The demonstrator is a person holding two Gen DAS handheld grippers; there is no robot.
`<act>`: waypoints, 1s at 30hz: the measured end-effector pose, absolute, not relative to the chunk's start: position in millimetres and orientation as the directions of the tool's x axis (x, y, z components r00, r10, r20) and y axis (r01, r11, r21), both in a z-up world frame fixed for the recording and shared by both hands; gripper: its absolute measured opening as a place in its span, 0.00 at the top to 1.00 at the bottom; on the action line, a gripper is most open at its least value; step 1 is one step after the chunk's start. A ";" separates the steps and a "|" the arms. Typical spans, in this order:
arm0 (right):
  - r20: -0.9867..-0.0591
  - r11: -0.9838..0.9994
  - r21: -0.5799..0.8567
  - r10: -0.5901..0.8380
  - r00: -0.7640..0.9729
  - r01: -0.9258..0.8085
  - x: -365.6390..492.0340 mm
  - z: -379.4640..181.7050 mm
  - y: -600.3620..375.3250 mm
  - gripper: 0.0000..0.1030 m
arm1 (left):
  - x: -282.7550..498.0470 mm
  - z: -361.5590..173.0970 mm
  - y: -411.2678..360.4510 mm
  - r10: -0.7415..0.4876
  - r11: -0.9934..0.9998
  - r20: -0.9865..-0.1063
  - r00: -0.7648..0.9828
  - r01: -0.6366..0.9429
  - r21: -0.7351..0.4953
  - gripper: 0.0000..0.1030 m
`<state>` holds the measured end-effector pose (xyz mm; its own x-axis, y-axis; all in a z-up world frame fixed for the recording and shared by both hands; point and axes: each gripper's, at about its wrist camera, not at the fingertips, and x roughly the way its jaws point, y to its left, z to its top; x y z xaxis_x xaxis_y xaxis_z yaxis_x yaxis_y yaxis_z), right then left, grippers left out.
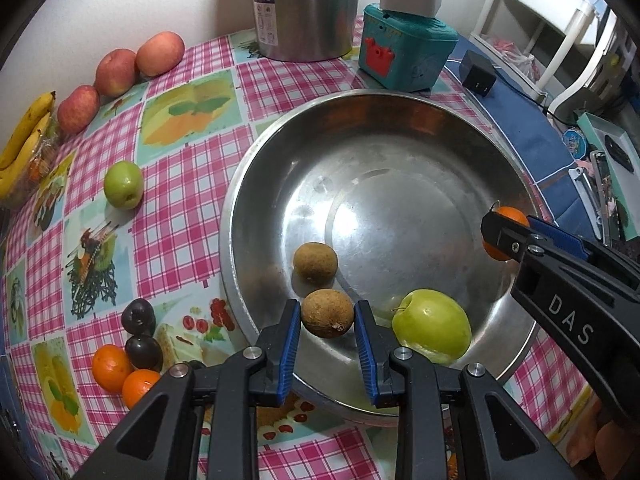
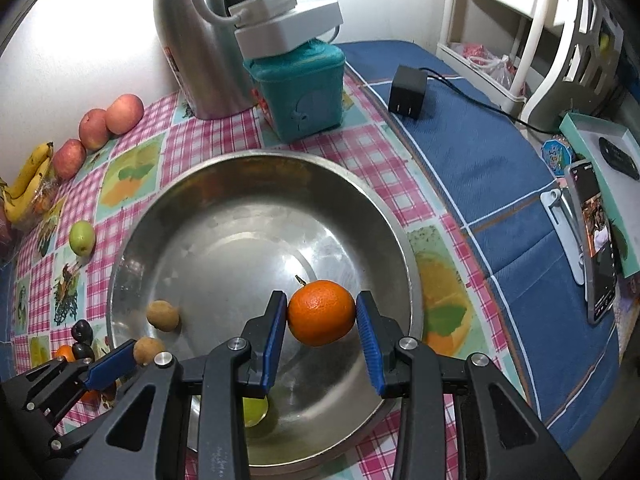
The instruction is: Organize fruits
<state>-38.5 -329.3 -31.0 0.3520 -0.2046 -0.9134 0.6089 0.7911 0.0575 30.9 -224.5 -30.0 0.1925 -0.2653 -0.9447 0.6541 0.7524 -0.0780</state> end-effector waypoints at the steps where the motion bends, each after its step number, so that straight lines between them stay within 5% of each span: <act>1: -0.914 0.790 0.058 -0.203 0.350 0.610 -38.7 -31.3 -329.6 0.64 | 30.9 -30.2 -224.5 -0.265 0.752 -0.945 0.192 0.654 -0.078 0.71; 30: -0.938 0.766 0.067 -0.170 0.301 0.640 -37.6 -40.5 -336.1 0.63 | 29.0 -36.6 -229.4 -0.239 0.750 -0.954 0.182 0.659 -0.062 0.70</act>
